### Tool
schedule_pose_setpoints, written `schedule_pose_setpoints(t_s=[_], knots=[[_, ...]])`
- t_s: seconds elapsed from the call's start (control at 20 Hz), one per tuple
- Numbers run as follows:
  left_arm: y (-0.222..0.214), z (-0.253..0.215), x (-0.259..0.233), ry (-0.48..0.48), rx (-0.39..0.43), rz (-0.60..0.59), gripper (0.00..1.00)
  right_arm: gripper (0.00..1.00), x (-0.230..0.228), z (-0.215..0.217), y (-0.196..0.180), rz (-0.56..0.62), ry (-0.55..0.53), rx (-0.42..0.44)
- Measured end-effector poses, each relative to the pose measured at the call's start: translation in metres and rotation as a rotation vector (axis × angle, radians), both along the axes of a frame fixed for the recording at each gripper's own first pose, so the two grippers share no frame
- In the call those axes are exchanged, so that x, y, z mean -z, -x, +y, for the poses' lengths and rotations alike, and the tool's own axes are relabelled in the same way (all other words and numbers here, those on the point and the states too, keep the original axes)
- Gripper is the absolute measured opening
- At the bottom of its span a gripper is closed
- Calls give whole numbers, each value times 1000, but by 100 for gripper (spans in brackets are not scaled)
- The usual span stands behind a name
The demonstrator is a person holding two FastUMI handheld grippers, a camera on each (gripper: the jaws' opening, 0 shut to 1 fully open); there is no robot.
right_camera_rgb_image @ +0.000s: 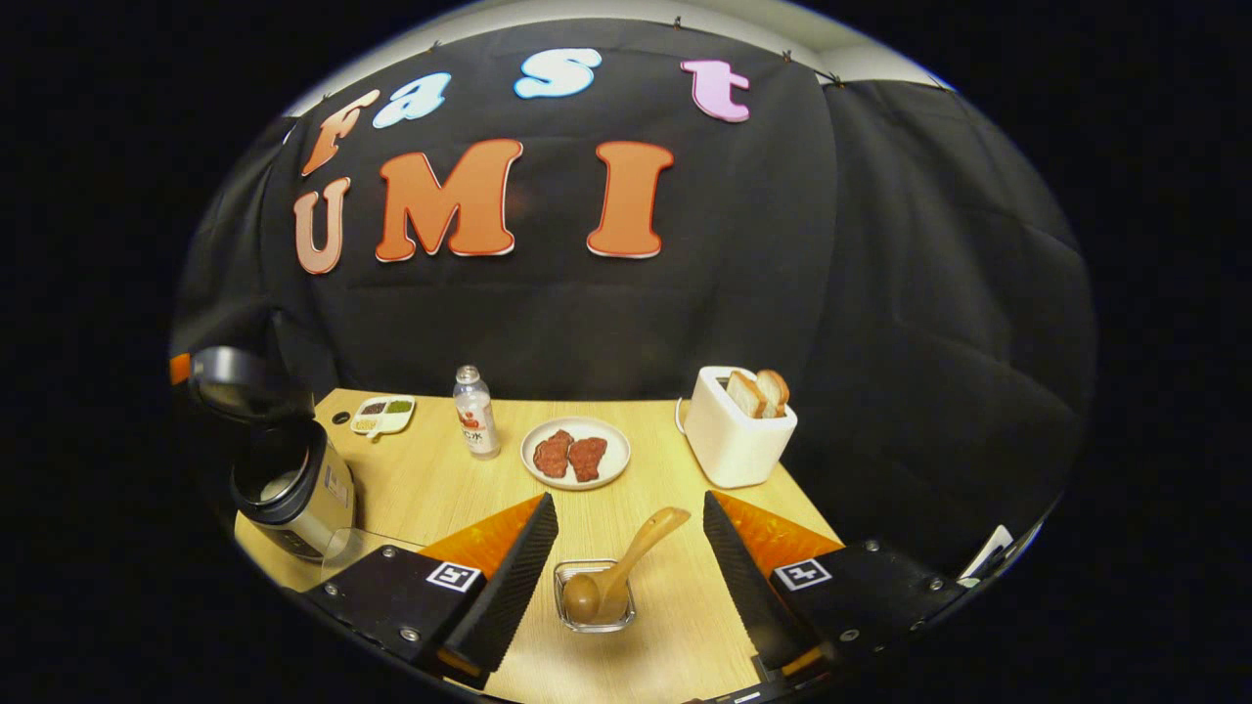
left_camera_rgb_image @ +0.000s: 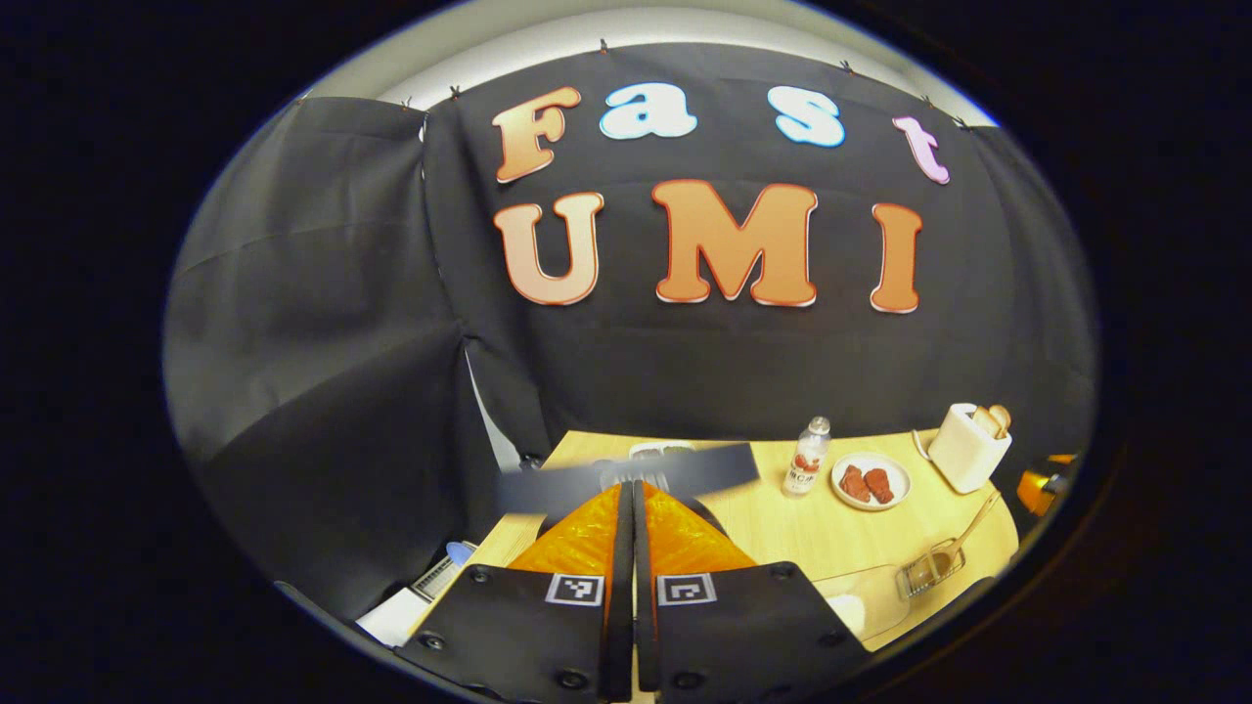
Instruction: Close the left gripper, press the button to open the rice cooker; take a wooden spoon from the chopstick holder with the right hand, scoop a spoonful of rice and pour it into the rice cooker, then put the wooden spoon back into the chopstick holder.
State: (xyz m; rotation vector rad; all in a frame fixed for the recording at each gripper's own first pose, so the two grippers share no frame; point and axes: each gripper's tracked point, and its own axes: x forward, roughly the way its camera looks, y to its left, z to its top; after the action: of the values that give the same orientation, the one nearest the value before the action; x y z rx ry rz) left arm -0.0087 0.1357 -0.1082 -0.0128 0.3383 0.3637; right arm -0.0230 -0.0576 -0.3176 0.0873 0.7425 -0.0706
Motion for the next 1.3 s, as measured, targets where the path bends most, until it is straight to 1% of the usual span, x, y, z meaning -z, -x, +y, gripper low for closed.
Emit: schedule_pose_setpoints(t_s=[0.05, 0.1, 0.2, 0.25, 0.3, 0.35, 0.5, 0.6, 0.7, 0.8, 0.85, 0.9, 0.95, 1.0, 1.05, 1.1, 1.2, 1.3], knots=[[4, -5, -6, -1, -7, -31, 6, 92, 15, 1, 2, 32, -24, -3], [7, -7, -11, -16, -15, -48, 6, 92, 30, 1, 3, 71, -48, -5], [24, -23, -20, -54, -13, -85, 17, 89, 61, 0, 5, 145, -104, 1], [31, -33, -24, -72, -7, -99, 30, 87, 73, 1, 6, 172, -133, -4], [37, -41, -27, -85, -5, -103, 37, 86, 85, 0, 3, 188, -152, -2], [43, -46, -29, -102, -7, -105, 54, 85, 96, 0, 0, 202, -168, -1], [59, -55, -29, -133, -48, -83, 69, 81, 126, -1, -9, 251, -231, 11], [68, -62, -25, -135, -74, -63, 78, 76, 142, 6, -14, 284, -301, 20], [78, -66, -21, -140, -102, -48, 78, 70, 149, 14, -21, 285, -371, 31], [84, -71, -16, -142, -114, -36, 79, 55, 152, 22, -24, 287, -419, 22], [86, -73, -15, -144, -116, -32, 65, 48, 153, 25, -22, 286, -441, 14], [87, -75, -14, -148, -116, -27, 79, 42, 152, 24, -19, 290, -453, 23], [90, -77, -14, -155, -116, -26, 79, 24, 154, 21, -18, 282, -459, 40], [89, -77, -14, -158, -114, -25, 79, 20, 152, 23, -17, 269, -482, 45], [89, -80, -13, -159, -109, -27, 79, 17, 148, 24, -12, 259, -494, 45], [89, -81, -12, -157, -105, -30, 79, 16, 146, 22, -8, 247, -498, 53], [88, -81, -11, -150, -94, -45, 72, 14, 143, 21, 1, 240, -511, 73], [86, -78, -9, -137, -81, -60, 70, 13, 139, 19, 12, 232, -506, 100]])
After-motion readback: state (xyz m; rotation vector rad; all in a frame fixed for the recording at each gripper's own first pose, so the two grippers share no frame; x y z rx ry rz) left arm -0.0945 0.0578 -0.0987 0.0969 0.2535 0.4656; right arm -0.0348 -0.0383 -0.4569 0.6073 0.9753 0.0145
